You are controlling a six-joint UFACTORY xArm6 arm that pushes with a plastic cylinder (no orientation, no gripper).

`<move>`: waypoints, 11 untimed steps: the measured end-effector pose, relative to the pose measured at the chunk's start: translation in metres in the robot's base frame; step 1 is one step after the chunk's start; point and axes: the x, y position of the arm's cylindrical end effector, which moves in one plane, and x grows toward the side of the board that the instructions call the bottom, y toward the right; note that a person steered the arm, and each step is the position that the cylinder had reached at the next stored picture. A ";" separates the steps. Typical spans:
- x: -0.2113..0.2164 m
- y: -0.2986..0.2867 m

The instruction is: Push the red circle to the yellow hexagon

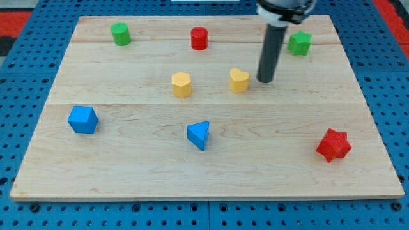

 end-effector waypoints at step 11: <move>-0.074 -0.111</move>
